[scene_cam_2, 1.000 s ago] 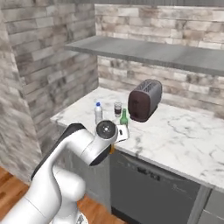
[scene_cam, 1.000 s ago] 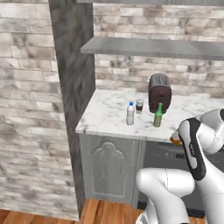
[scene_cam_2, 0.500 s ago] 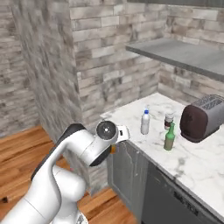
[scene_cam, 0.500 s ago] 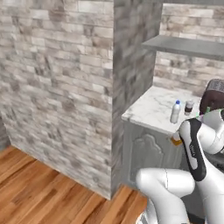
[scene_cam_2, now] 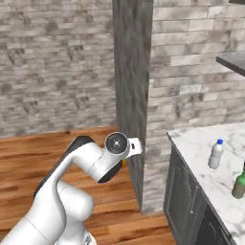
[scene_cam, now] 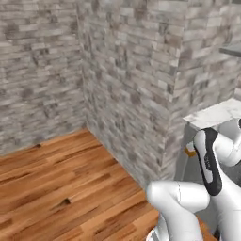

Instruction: Move the drinks to the dining counter.

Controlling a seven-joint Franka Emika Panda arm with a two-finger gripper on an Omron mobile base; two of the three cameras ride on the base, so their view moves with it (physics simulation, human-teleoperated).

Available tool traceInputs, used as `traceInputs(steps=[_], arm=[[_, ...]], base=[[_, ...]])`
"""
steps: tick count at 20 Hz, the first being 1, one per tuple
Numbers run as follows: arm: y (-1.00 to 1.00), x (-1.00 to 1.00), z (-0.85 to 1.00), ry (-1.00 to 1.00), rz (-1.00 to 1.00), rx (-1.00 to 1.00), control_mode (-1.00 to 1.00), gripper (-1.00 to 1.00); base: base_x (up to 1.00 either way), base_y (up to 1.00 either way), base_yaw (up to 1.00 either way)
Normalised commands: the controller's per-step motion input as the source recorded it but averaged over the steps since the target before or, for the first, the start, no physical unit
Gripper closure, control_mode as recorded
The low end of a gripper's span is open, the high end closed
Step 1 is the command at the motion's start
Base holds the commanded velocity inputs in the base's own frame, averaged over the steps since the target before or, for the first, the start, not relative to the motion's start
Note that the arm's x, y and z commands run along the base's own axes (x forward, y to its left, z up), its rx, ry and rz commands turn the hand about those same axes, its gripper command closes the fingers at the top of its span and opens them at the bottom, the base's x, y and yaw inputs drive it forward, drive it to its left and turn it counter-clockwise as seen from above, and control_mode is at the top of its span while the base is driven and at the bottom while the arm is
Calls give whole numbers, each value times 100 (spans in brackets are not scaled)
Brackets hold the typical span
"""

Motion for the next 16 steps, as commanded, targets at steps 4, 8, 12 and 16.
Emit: traceInputs(steps=[4,8,12,16], arm=[[0,0,0,0,0,0,100,100],[0,0,0,0,0,0,100,100],[0,0,0,0,0,0,100,100],[0,0,0,0,0,0,100,100]], base=[[-62,0,76],[-66,0,78],[-66,4,77],[-56,9,71]])
